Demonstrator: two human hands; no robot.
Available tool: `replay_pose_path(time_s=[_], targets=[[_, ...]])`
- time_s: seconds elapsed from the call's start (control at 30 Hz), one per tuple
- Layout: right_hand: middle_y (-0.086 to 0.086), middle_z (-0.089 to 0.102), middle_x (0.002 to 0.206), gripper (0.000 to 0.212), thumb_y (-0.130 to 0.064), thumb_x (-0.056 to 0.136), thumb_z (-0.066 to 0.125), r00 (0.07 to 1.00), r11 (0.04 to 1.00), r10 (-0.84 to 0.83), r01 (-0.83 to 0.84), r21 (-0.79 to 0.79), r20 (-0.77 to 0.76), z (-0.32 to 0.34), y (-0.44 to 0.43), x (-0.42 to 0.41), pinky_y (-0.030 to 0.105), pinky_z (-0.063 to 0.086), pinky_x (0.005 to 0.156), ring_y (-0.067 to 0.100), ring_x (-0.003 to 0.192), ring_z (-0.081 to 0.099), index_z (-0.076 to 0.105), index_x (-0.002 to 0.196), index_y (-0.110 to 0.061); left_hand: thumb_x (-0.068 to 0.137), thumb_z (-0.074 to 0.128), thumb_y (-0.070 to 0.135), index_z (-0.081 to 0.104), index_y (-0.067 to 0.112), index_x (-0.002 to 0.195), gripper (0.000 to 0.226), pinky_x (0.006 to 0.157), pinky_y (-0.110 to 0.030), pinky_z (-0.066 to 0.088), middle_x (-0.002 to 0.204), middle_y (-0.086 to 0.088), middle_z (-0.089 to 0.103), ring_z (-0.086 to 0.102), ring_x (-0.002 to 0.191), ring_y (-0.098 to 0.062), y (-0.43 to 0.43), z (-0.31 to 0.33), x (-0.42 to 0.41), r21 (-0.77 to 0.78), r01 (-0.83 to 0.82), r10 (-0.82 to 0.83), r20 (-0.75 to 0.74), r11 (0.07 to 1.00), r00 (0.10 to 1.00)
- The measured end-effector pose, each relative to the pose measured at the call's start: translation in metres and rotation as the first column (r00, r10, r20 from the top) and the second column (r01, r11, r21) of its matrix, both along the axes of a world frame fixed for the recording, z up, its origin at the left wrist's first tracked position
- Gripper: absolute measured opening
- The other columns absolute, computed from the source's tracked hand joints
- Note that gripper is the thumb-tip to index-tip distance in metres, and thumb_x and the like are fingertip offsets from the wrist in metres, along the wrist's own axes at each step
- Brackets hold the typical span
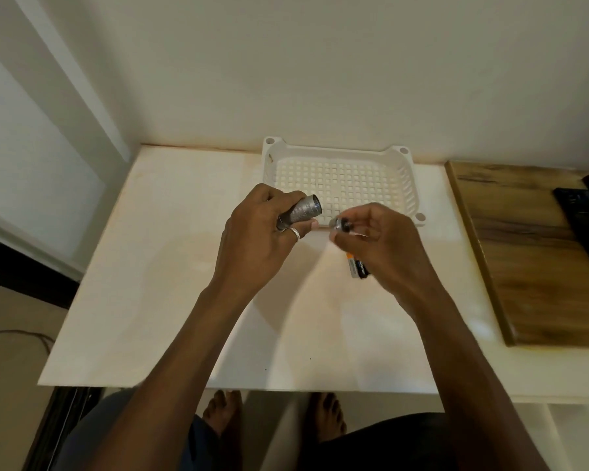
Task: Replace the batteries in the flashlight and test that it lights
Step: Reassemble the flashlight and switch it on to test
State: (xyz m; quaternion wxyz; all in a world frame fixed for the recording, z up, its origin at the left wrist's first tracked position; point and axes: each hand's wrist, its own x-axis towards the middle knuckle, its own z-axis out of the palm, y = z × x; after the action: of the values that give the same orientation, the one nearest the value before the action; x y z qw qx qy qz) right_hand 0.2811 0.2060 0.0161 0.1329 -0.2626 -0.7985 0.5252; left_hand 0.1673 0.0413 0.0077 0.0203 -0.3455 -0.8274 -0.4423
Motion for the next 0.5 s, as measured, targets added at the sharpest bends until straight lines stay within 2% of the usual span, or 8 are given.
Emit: replay_pose_path(time_s=[0.07,0.13,0.23,0.33,0.43,0.5], targets=[[-0.003,0.081,0.098,0.023,-0.013,0.082,0.085,0.988,0.968,-0.049,0.011,-0.25,-0.145,0.0069,-0.0007,0.0002,0.033,0.063,0.088,0.012,0.095,0.078,0.076,0.102,-0.022,0.085,0.08,0.029,0.074,0.028,0.116,0.032,0.076,-0.042,0.054,0.094,0.004,0.058,0.059,0.083,-0.017,0.0009,-0.0006,0.0009,-0.006,0.027,-0.027,0.002,1.0,1.0],[0.003,0.081,0.102,0.027,-0.013,0.081,0.083,0.971,0.93,-0.087,-0.001,-0.368,-0.224,0.0095,-0.0018,0.0011,0.034,0.061,0.089,0.019,0.1,0.078,0.078,0.106,-0.022,0.085,0.08,0.03,0.074,0.027,0.118,0.034,0.076,-0.043,0.055,0.094,0.003,0.059,0.059,0.083,-0.018,0.0017,-0.0016,0.001,-0.012,0.037,-0.037,0.004,0.999,0.999],[-0.001,0.08,0.11,0.033,-0.014,0.084,0.077,0.966,0.919,-0.087,-0.016,-0.395,-0.242,0.0075,-0.0004,0.0012,0.03,0.056,0.096,0.014,0.107,0.075,0.078,0.113,-0.029,0.084,0.081,0.031,0.074,0.026,0.118,0.035,0.075,-0.044,0.055,0.094,0.003,0.058,0.059,0.083,-0.018,0.0018,-0.0026,0.0,-0.016,0.039,-0.039,-0.001,0.999,0.999],[-0.003,0.081,0.109,0.039,-0.011,0.085,0.08,0.971,0.919,-0.091,-0.005,-0.395,-0.223,0.0052,0.0011,-0.0008,0.023,0.057,0.089,0.011,0.105,0.075,0.073,0.12,-0.024,0.083,0.082,0.031,0.074,0.027,0.116,0.035,0.076,-0.044,0.055,0.094,0.002,0.059,0.06,0.084,-0.019,0.0012,-0.0035,-0.0007,-0.032,0.039,-0.039,-0.003,0.999,0.999],[0.0,0.082,0.104,0.033,-0.006,0.082,0.083,0.969,0.927,-0.13,0.042,-0.373,-0.212,0.0043,0.0,-0.0028,0.03,0.06,0.093,0.016,0.102,0.077,0.073,0.112,-0.015,0.082,0.082,0.029,0.075,0.027,0.116,0.035,0.077,-0.041,0.054,0.094,0.003,0.059,0.06,0.084,-0.018,0.0023,-0.004,-0.0002,-0.042,0.038,-0.038,0.011,0.998,0.999],[0.004,0.082,0.104,0.027,-0.007,0.082,0.082,0.967,0.922,-0.125,0.03,-0.385,-0.223,0.0049,-0.0009,-0.0021,0.036,0.059,0.096,0.02,0.103,0.077,0.075,0.107,-0.015,0.082,0.083,0.027,0.075,0.028,0.116,0.035,0.078,-0.034,0.053,0.094,0.003,0.059,0.057,0.084,-0.012,0.0034,-0.0041,0.0,-0.033,0.039,-0.039,0.023,0.999,0.999]])
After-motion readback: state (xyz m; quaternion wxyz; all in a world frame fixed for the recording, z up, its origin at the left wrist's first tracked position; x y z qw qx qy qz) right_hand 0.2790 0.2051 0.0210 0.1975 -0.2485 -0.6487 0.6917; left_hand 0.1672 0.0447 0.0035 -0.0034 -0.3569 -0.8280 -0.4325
